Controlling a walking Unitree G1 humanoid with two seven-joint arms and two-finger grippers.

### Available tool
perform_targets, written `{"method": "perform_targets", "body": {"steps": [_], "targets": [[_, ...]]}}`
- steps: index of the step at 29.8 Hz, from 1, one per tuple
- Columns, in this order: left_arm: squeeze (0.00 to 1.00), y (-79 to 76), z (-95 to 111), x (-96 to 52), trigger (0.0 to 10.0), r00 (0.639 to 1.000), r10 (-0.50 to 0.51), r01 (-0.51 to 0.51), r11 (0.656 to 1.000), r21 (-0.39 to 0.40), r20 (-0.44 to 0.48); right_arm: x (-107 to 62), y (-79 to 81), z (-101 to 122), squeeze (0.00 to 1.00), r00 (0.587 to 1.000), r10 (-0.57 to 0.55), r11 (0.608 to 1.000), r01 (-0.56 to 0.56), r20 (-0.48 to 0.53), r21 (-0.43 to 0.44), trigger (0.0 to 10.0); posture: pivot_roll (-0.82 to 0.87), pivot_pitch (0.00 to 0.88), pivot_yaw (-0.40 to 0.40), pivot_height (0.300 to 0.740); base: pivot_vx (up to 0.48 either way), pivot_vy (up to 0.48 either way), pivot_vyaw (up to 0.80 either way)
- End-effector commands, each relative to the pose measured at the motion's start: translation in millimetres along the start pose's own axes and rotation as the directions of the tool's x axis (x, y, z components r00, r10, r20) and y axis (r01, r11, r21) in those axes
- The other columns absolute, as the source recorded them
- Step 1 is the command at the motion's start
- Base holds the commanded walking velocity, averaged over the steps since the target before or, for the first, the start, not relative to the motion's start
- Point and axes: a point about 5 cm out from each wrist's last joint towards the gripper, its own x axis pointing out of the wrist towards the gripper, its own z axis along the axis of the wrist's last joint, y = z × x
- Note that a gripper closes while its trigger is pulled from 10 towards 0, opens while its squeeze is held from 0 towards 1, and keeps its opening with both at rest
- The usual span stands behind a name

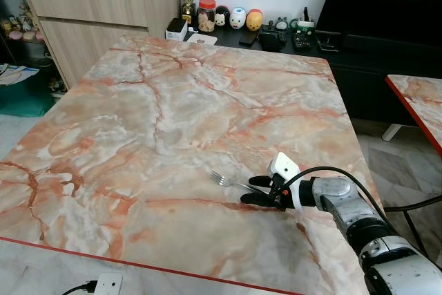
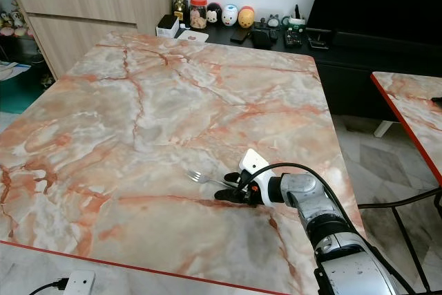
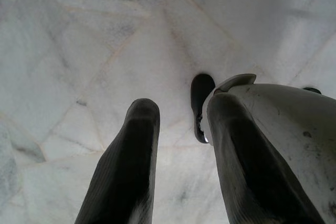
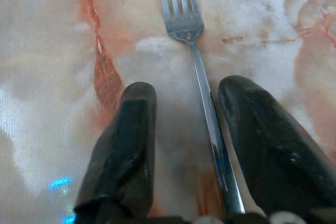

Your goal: Setting the table

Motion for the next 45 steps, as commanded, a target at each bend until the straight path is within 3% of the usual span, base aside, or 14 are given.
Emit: {"method": "perform_targets", "body": {"steps": [1, 3, 4, 5, 6, 12, 23, 24, 25, 26, 45], "targets": [[0.00, -3.4, -1, 0.3, 10.0, 1.000, -0.013, 0.012, 1.000, -0.011, -0.014, -3.8, -3.5, 4, 0.00, 1.000, -0.006, 1.000, 0.006, 0.000, -0.017, 0.0, 0.17, 0.000, -0.101, 0.707, 0.000, 0.000, 0.00], [0.00, -3.4, -1, 0.3, 10.0, 1.000, -0.014, 0.014, 1.000, -0.010, -0.015, -3.8, -3.6, 3, 0.00, 1.000, -0.007, 1.000, 0.007, -0.004, -0.014, 0.0, 0.17, 0.000, -0.100, 0.707, 0.000, 0.000, 0.00], [0.00, -3.4, -1, 0.3, 10.0, 1.000, -0.014, 0.014, 1.000, -0.010, -0.016, -3.9, -3.6, 3, 0.00, 1.000, -0.009, 1.000, 0.008, -0.005, -0.013, 0.5, 0.17, 0.000, -0.100, 0.707, 0.000, 0.000, 0.00], [0.00, -3.5, -1, 0.3, 10.0, 1.000, -0.015, 0.015, 1.000, -0.009, -0.016, -4.2, -4.1, 2, 0.00, 1.000, -0.018, 1.000, 0.018, -0.010, -0.010, 3.6, 0.17, 0.000, -0.101, 0.707, 0.000, 0.000, 0.00], [0.00, -3.5, -1, 0.3, 10.0, 1.000, -0.015, 0.015, 1.000, -0.009, -0.016, -4.4, -4.5, 0, 0.00, 1.000, -0.027, 1.000, 0.027, -0.015, -0.003, 10.0, 0.17, 0.000, -0.102, 0.707, 0.000, 0.000, 0.00], [0.00, -3.6, -2, 0.3, 10.0, 1.000, -0.018, 0.018, 1.000, -0.010, -0.018, -3.8, -6.9, -3, 0.00, 0.996, -0.090, 0.996, 0.091, -0.025, 0.023, 10.0, 0.17, 0.000, -0.102, 0.707, 0.000, 0.000, 0.00], [0.00, -4.1, -2, 0.2, 10.0, 0.999, -0.025, 0.024, 1.000, -0.008, -0.023, -0.5, -3.3, -10, 0.00, 0.996, -0.086, 0.994, 0.087, -0.024, 0.073, 10.0, 0.17, 0.000, -0.101, 0.707, 0.000, 0.000, 0.00], [0.00, -4.2, -2, 0.2, 10.0, 0.999, -0.025, 0.025, 1.000, -0.007, -0.024, -0.2, -3.1, -10, 0.00, 0.996, -0.085, 0.993, 0.086, -0.020, 0.077, 9.3, 0.17, 0.000, -0.101, 0.707, 0.000, 0.000, 0.00], [0.00, -4.2, -2, 0.2, 10.0, 0.999, -0.026, 0.026, 1.000, -0.007, -0.024, 0.0, -3.1, -10, 0.00, 0.996, -0.084, 0.993, 0.085, -0.019, 0.078, 3.2, 0.17, 0.000, -0.101, 0.707, 0.000, 0.000, 0.00], [0.00, -4.2, -2, 0.2, 10.0, 0.999, -0.027, 0.027, 1.000, -0.007, -0.025, 0.3, -2.6, -10, 0.00, 0.997, -0.080, 0.994, 0.082, -0.022, 0.076, 0.0, 0.17, 0.000, -0.101, 0.707, 0.000, 0.000, 0.00], [0.00, -4.1, -2, 0.3, 10.0, 0.999, -0.038, 0.038, 0.999, 0.000, -0.030, 7.7, 1.7, -8, 0.00, 0.997, -0.072, 0.996, 0.073, -0.015, 0.054, 0.0, 0.18, 0.000, -0.099, 0.707, 0.000, 0.000, 0.00]]}}
